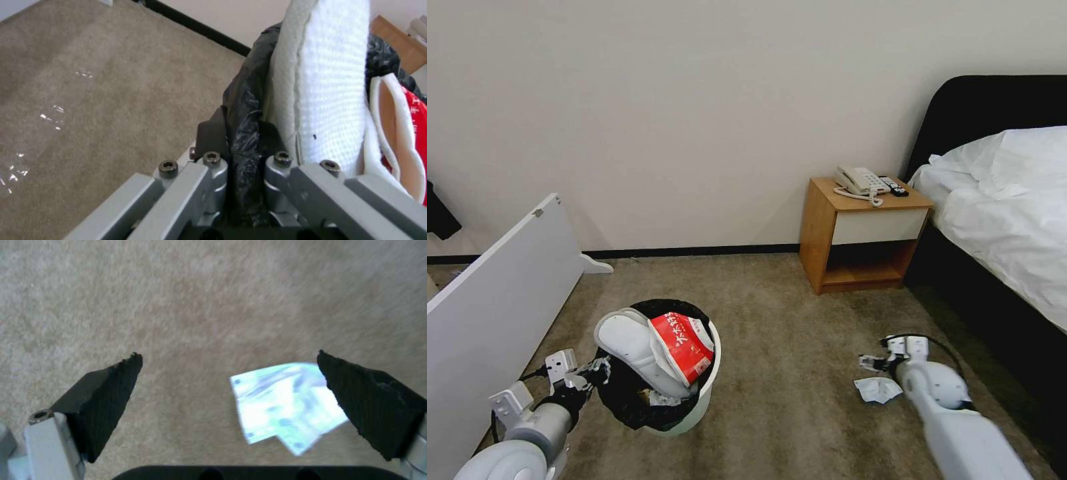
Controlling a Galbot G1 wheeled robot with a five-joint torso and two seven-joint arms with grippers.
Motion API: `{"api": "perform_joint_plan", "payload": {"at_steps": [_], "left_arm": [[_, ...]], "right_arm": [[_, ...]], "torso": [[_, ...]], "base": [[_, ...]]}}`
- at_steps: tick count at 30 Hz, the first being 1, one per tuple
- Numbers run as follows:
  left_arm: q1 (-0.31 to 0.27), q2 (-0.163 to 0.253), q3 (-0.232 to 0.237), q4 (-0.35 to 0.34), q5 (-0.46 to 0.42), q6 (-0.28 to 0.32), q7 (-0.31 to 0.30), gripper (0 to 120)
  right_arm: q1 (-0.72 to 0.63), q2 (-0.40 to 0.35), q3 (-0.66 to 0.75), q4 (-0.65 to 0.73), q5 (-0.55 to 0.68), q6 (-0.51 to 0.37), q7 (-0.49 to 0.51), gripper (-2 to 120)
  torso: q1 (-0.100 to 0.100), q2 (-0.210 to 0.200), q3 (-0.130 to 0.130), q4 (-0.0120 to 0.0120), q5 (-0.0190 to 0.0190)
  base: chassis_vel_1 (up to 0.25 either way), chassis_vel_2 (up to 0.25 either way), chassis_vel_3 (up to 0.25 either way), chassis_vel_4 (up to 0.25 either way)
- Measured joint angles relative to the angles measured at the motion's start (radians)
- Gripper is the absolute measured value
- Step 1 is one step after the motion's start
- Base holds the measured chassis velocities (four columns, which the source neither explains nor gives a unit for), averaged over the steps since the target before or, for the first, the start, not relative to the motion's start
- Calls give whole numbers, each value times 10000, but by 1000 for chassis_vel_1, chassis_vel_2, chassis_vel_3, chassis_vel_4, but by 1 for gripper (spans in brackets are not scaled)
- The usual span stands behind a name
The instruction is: Pick up the trash bin, then pick up the garbage from the floor and place it into the trash bin.
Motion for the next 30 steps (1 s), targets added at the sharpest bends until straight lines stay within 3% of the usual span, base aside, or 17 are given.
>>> {"api": "perform_joint_plan", "payload": {"at_steps": [11, 30], "left_arm": [[99, -11, 104, 173, 158, -128, 546, 4], [-26, -31, 189, 368, 270, -170, 746, 4]], "right_arm": [[592, 366, 221, -1876, -599, 1013, -603, 100], [695, 127, 728, -2696, -1120, 1681, -1021, 100]], "torso": [[0, -1, 0, -1, 1], [0, -2, -1, 1, 2]], "base": [[0, 0, 0, 0], [0, 0, 0, 0]]}}
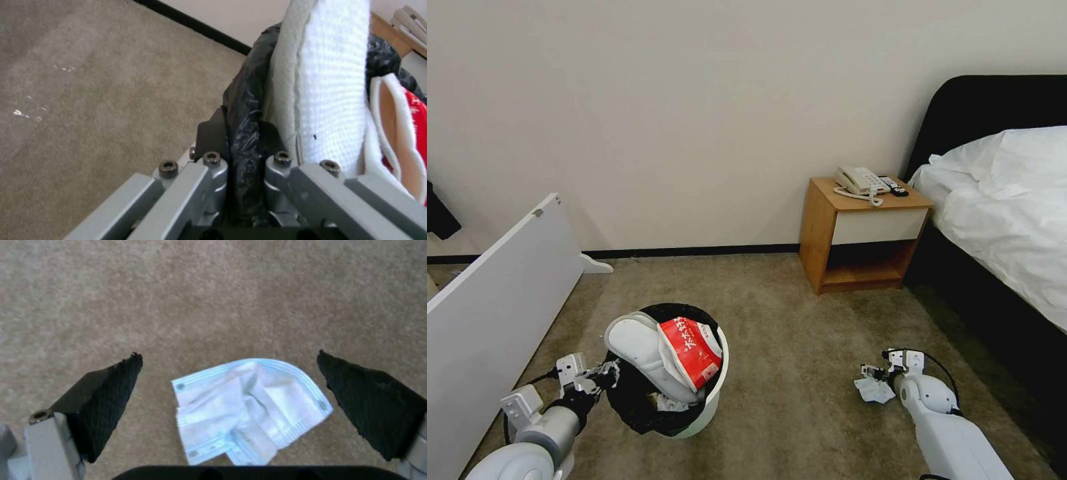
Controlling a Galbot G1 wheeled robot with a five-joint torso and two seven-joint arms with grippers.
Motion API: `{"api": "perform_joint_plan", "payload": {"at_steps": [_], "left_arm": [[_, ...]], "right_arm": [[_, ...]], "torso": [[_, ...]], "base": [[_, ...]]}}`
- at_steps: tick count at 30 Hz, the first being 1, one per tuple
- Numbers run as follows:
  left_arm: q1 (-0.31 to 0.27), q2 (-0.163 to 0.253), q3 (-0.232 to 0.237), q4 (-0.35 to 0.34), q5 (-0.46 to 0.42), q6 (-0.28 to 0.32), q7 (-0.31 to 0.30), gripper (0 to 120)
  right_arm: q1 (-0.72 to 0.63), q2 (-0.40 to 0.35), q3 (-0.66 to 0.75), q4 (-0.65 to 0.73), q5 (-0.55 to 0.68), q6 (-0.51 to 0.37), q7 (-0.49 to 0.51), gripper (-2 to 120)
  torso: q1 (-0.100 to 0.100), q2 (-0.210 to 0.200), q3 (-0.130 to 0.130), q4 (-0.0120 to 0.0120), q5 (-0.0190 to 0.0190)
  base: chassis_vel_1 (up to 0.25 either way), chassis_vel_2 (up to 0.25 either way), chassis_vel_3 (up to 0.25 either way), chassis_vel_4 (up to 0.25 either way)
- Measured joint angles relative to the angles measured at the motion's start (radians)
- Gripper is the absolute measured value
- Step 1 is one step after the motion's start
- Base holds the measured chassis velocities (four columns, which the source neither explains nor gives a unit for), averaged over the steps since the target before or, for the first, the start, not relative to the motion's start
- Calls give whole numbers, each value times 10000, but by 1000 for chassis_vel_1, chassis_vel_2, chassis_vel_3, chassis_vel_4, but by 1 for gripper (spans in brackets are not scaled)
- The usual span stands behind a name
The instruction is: Pick up the trash bin, then pick up the garbage from the floor and place it into the trash bin.
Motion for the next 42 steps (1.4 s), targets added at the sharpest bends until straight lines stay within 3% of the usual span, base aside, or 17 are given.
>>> {"api": "perform_joint_plan", "payload": {"at_steps": [13, 16, 19, 23, 27, 42], "left_arm": [[63, 14, -30, -74, -10, -1, 27, 4], [105, 15, -45, -101, -8, 0, 33, 4], [137, 25, -61, -144, -6, 0, 38, 4], [131, 26, -58, -161, -6, -1, 38, 4], [126, 17, -33, -174, 0, 0, 37, 4], [123, -10, -18, -141, 19, 5, 36, 4]], "right_arm": [[-462, -50, 291, 207, -314, 69, -82, 99], [-551, -42, 357, 212, -463, 239, -216, 96], [-719, -8, 434, 263, -543, 312, -361, 82], [-747, 12, 460, 263, -579, 349, -407, 85], [-732, 3, 474, 262, -581, 354, -425, 99], [-692, 12, 504, 176, -727, 512, -513, 100]], "torso": [[0, 0, 0, -1, -1], [0, 0, -1, -1, -2], [0, 0, 0, -1, -2], [0, 0, 0, -1, 1], [0, 0, 0, -1, -1], [0, 1, 0, -1, -1]], "base": [[0, 0, 0, 0], [0, 0, 0, 0], [0, 0, 0, 0], [0, 0, 0, 0], [0, 0, 0, 0], [0, 0, 0, 0]]}}
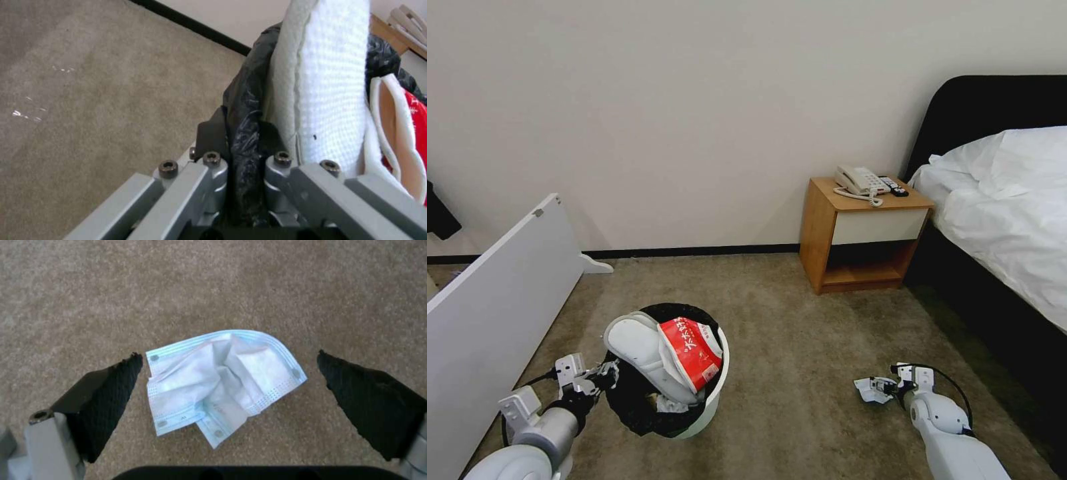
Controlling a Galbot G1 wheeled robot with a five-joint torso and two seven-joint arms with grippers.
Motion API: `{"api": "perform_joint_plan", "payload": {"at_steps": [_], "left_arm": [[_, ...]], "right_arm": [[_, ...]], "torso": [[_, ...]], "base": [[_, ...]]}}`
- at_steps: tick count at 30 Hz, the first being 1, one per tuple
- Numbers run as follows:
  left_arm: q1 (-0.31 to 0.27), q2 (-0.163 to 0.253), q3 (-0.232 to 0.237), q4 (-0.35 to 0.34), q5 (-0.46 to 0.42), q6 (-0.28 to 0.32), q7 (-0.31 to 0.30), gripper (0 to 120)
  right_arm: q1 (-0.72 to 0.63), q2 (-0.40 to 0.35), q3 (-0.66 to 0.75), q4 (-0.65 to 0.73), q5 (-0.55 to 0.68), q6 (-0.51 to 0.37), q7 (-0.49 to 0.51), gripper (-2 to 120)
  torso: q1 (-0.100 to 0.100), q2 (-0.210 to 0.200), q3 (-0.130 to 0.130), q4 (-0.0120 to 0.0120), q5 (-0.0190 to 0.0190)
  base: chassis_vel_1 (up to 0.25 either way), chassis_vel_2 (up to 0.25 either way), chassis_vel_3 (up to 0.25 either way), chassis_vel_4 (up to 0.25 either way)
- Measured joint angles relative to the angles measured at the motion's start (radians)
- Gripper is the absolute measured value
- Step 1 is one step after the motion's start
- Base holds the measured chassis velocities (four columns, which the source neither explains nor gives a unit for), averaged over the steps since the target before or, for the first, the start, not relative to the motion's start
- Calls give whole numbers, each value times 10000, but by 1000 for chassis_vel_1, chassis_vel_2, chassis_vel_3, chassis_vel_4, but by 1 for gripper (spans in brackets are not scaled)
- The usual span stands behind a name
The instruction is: Pick up the trash bin, then pick up the garbage from the floor and place it into the trash bin.
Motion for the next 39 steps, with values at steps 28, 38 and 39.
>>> {"api": "perform_joint_plan", "payload": {"at_steps": [28, 38, 39], "left_arm": [[7, 16, -7, -19, -2, 28, -30, 4], [-10, -18, -5, -19, 0, 35, -45, 4], [-1, -21, -6, -23, 0, 35, -46, 4]], "right_arm": [[-20, 27, -12, 6, -30, 63, 42, 100], [-18, 54, -7, -11, -81, 148, 42, 100], [-17, 65, -6, -13, -86, 154, 41, 100]], "torso": [[0, 0, 0, 0, 0], [0, 0, 0, 0, 0], [0, 0, 0, 0, 0]], "base": [[0, 0, 0, 0], [0, 0, 0, 0], [0, 0, 0, 0]]}}
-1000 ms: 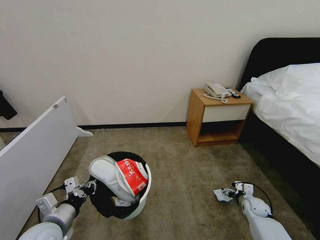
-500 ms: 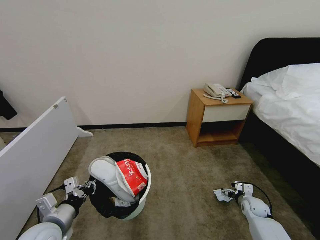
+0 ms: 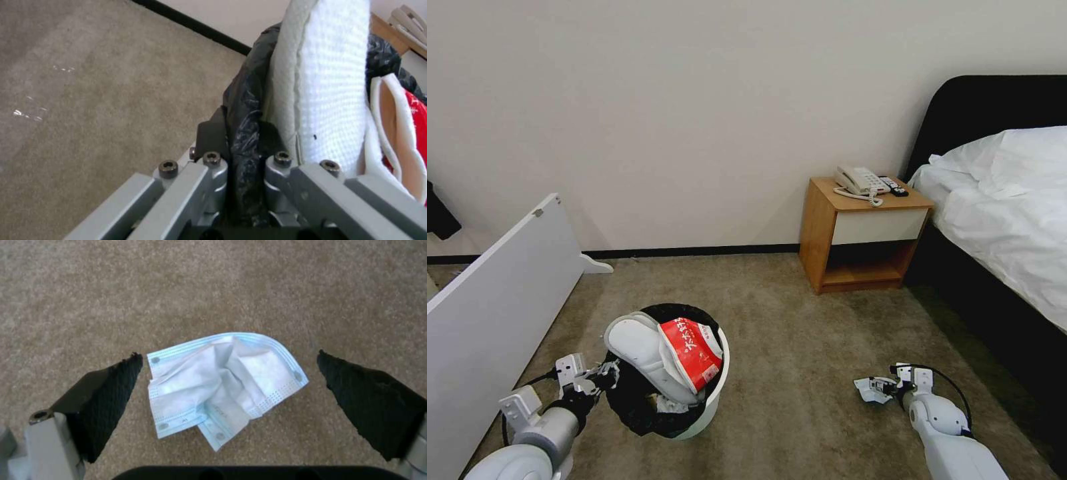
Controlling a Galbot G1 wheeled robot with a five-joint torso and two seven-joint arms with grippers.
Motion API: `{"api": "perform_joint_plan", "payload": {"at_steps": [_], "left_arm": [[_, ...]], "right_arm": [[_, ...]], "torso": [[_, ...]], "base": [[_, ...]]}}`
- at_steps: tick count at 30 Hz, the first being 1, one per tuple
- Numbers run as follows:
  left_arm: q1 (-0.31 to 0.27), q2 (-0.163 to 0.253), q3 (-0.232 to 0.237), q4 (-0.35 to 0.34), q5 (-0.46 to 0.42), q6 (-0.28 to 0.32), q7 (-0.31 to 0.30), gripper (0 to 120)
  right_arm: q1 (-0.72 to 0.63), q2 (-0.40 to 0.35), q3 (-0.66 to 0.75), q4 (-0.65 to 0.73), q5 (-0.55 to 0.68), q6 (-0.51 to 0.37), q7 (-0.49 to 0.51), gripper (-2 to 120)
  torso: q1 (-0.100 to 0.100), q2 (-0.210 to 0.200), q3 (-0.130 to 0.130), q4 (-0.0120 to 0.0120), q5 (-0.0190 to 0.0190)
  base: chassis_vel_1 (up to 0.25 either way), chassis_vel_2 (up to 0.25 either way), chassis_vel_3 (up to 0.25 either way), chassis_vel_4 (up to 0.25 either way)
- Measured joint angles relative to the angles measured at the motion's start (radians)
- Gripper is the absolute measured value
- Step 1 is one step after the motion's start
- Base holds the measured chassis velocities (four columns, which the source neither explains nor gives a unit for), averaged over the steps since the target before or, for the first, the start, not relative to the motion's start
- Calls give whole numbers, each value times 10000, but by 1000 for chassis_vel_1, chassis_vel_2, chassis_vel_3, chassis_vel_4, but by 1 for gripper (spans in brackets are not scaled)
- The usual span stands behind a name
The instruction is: Pick up the trash bin, then pick up the garbage from the floor and place it into the trash bin.
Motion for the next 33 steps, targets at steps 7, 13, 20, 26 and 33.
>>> {"api": "perform_joint_plan", "payload": {"at_steps": [7, 13, 20, 26, 33], "left_arm": [[14, 47, -46, -83, -7, 3, -1, 4], [21, 40, -19, -105, -8, 17, -14, 4], [26, 32, 9, -110, 11, 26, -22, 4], [33, 9, 16, -118, 29, 32, -28, 4], [45, -20, 34, -107, 49, 33, -28, 4]], "right_arm": [[-12, 27, 28, 15, -17, 31, 27, 100], [-130, -35, 79, 109, -9, 35, 34, 100], [-189, -107, 113, 168, 29, 36, 8, 100], [-180, -127, 112, 152, 49, 39, -13, 100], [-88, -56, 90, -19, 79, 23, -87, 100]], "torso": [[0, 0, 0, 0, 0], [0, 0, 0, 0, 0], [0, 0, 0, 0, 0], [0, 0, 0, 0, 0], [0, 0, 0, 0, 0]], "base": [[0, 0, 0, 0], [0, 0, 0, 0], [0, 0, 0, 0], [0, 0, 0, 0], [0, 0, 0, 0]]}}
